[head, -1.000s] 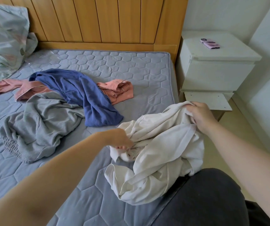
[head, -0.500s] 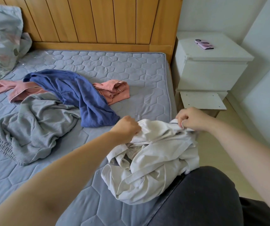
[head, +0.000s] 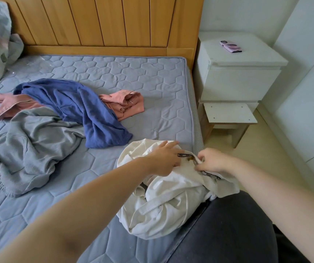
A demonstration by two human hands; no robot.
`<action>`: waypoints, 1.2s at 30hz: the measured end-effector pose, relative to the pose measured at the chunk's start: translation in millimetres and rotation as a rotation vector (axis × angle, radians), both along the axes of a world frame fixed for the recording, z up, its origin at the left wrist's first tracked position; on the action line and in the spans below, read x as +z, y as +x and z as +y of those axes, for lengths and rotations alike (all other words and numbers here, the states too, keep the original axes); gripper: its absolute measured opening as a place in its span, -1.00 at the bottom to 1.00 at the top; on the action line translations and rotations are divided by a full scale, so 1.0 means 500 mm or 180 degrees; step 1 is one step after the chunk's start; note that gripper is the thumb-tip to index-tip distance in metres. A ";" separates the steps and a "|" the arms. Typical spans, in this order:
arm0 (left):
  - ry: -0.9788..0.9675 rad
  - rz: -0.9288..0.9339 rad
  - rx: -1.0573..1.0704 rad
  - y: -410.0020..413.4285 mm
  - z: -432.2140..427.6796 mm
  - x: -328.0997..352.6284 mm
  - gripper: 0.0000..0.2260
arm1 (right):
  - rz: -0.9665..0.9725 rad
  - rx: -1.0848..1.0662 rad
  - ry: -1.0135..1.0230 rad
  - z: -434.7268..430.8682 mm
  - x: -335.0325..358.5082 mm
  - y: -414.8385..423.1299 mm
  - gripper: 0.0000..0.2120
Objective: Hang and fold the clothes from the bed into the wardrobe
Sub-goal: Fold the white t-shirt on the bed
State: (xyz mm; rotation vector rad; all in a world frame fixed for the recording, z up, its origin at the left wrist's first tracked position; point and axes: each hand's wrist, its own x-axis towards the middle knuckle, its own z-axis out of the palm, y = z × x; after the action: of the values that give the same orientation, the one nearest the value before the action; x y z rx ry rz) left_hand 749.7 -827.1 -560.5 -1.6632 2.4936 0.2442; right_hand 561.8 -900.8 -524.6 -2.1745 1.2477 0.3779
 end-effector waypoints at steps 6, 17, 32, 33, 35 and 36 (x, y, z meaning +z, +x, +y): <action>0.0384 0.0624 0.0995 0.033 0.041 0.007 -0.83 | -0.1559 -0.1668 -0.1404 -0.024 0.008 -0.024 -0.90; -0.0395 0.0858 0.2269 -0.054 -0.012 0.073 -0.54 | -0.2503 -0.0979 -0.1084 0.006 0.099 0.066 -0.86; -0.2013 0.1524 0.2709 0.124 -0.036 0.560 -0.77 | -0.1968 -0.1134 -0.2750 -0.029 0.518 0.096 -0.78; -0.2103 0.1469 0.2711 0.130 -0.030 0.604 -0.76 | -0.2013 -0.1192 -0.2806 -0.026 0.558 0.095 -0.80; -0.2251 0.1462 0.2719 0.145 -0.017 0.685 -0.74 | -0.2152 -0.1391 -0.2856 -0.020 0.633 0.089 -0.80; -0.2326 0.1502 0.2736 0.152 -0.009 0.722 -0.72 | -0.2244 -0.1509 -0.2840 -0.018 0.665 0.084 -0.80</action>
State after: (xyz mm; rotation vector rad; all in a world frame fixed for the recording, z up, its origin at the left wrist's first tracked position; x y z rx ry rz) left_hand 825.4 -831.8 -199.6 -3.2564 2.0483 -0.2806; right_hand 603.9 -909.7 -191.9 -2.1898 1.5662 -1.2427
